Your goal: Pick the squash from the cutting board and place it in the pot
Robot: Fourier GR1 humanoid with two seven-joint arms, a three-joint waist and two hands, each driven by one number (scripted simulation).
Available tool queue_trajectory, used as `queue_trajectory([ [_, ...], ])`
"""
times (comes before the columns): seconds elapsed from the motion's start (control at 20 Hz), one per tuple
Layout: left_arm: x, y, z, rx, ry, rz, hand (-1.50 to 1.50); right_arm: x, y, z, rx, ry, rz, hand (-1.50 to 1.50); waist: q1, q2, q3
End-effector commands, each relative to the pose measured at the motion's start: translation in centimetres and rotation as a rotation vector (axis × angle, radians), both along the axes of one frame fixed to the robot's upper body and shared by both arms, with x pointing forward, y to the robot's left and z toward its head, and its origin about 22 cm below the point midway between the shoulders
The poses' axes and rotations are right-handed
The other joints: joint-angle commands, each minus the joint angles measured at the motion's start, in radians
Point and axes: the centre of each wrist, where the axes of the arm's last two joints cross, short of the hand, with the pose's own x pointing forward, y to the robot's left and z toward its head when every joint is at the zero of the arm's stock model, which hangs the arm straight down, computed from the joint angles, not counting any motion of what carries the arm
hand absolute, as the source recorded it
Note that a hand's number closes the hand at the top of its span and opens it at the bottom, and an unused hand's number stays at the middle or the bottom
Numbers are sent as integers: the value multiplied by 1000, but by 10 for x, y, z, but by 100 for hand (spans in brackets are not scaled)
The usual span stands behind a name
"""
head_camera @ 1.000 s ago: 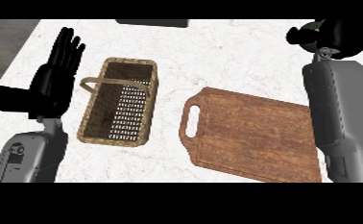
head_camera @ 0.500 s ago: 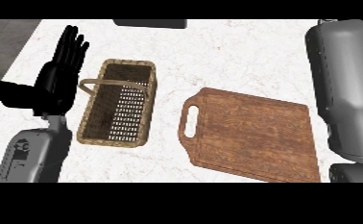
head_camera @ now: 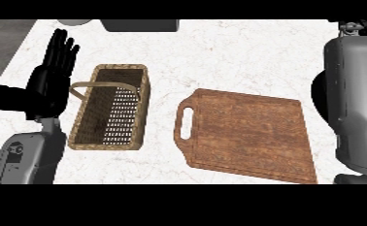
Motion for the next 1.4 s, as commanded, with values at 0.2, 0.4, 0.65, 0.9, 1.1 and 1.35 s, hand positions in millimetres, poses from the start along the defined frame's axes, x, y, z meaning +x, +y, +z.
queue_trajectory([
  [0.2, -8, 1, -3, -10, 6, 4, 0, -54, -39, -43, 61, -66, -70, 150, -13, -3, -1],
  [0.4, 1, -9, 12, -8, 23, -7, 0, -66, -73, -48, 64, -69, -76, 150, -4, 2, -1],
  [0.65, -10, -12, 8, 0, 13, 1, 0, -89, -107, -82, 91, -43, -103, 150, -1, 2, -1],
  [0.9, -4, 3, 23, -14, 10, -14, 0, -88, -150, -85, 284, -6, -112, 150, 5, 4, 0],
  [1.1, -11, -13, 7, -1, 15, -1, 0, -97, -132, -123, 470, -142, -70, -150, 3, 3, 1],
  [1.35, -12, 12, -3, 6, 9, -21, 0, -85, -145, -123, 461, -141, 77, -150, 7, 5, -1],
])
